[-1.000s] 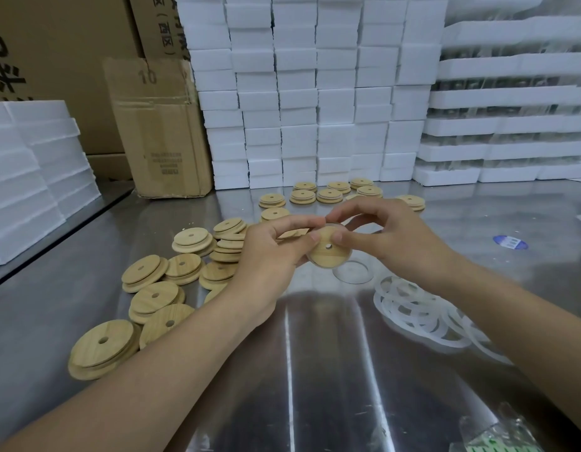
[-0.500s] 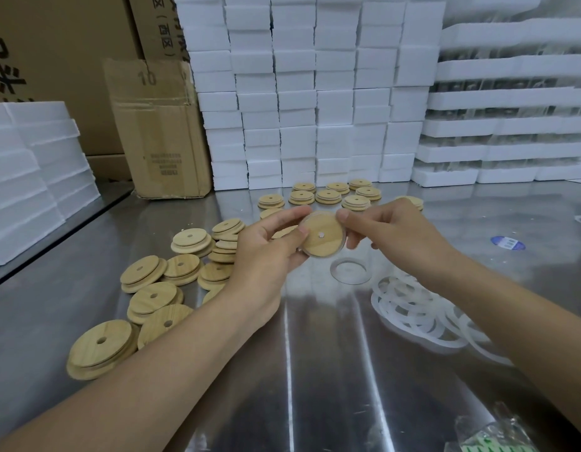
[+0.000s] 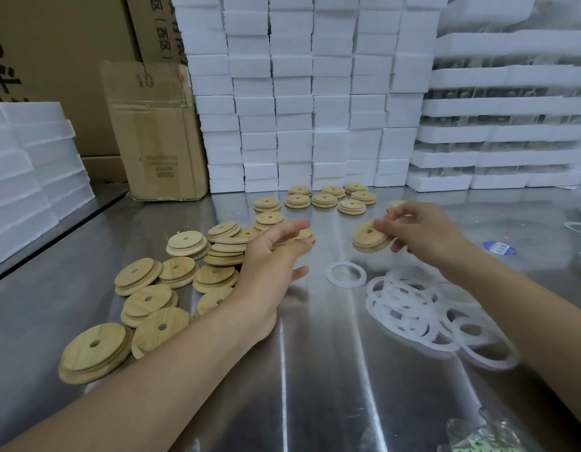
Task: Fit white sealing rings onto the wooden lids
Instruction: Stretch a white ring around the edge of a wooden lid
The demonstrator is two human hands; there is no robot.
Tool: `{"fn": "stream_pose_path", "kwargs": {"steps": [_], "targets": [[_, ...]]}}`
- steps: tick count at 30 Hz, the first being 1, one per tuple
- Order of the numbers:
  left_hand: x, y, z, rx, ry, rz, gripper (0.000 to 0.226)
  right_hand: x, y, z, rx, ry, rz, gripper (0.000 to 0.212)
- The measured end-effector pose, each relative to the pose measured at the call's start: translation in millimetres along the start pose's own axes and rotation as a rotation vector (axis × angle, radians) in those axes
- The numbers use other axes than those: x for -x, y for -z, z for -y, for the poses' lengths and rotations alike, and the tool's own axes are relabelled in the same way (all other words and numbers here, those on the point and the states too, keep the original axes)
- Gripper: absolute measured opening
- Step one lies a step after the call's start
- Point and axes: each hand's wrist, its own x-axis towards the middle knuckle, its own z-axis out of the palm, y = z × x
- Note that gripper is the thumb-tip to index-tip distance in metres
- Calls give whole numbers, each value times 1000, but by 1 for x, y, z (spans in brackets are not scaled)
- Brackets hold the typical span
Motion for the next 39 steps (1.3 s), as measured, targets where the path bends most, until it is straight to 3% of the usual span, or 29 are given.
{"fn": "stream_pose_path", "kwargs": {"steps": [4, 6, 10, 13, 16, 19, 26, 30, 35, 39], "targets": [[1, -1, -1, -44, 15, -12, 26, -6, 0, -17, 356, -29, 52, 31], [2, -2, -1, -52, 12, -16, 24, -6, -2, -19, 424, -32, 70, 32], [4, -3, -2, -45, 6, -35, 22, -7, 1, -18, 241, -63, 98, 23], [5, -3, -3, -49, 12, -48, 23, -7, 9, -11, 74, -154, 232, 23], [5, -4, -3, -66, 9, -59, 23, -6, 17, -8, 2, -167, 422, 56], [5, -4, -2, -86, 3, -55, 23, -5, 21, -10, -38, -79, 466, 80], [4, -4, 1, -141, -17, -34, 25, -2, 17, -4, -7, -110, 455, 64], [0, -4, 2, -420, -200, 10, 32, -2, 10, -2, 21, -98, 428, 33], [-14, 20, -10, -1293, -640, 3, 30, 1, 2, -3, 152, -13, 424, 14], [-24, 47, -26, -1593, -507, -106, 37, 0, -2, -3, 203, 21, 440, 10]]}}
